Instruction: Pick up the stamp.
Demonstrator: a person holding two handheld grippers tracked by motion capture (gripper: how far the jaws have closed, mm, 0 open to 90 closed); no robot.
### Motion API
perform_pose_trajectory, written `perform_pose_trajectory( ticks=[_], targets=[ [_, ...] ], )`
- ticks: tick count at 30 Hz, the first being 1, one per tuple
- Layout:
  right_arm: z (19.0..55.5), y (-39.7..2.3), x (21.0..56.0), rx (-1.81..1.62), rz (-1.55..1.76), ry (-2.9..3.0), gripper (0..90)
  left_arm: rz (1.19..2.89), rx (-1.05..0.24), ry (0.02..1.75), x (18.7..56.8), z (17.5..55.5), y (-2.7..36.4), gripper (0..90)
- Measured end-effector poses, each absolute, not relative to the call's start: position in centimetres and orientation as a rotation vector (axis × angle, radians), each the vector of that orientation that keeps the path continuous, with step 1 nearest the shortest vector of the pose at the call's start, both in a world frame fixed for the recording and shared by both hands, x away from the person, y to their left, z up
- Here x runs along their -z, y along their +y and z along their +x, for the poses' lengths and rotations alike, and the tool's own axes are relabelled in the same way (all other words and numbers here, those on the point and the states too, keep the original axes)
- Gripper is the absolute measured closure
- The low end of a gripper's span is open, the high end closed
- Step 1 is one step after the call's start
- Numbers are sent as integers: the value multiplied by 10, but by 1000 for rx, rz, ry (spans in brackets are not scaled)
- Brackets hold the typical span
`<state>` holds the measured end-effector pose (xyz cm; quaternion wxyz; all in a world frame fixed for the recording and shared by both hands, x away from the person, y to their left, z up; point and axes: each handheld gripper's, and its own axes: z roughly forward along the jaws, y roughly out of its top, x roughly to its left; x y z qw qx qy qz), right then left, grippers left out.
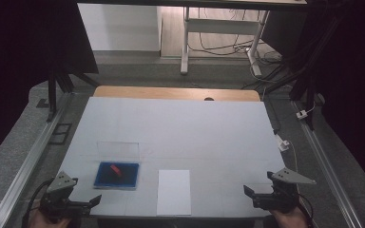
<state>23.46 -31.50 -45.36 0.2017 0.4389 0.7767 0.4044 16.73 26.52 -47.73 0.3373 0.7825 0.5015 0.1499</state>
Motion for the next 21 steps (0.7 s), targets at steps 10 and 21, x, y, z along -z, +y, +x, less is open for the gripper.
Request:
perform_pose_trajectory(
  ticks=[10,21],
  targets=[
    [236,-314,454,-1134,1209,2209,0,2029,-383,1304,477,167,267,1],
    [237,-311,455,-1123,1189,2240,0,2042,-374,1321,478,169,265,0]
  ],
)
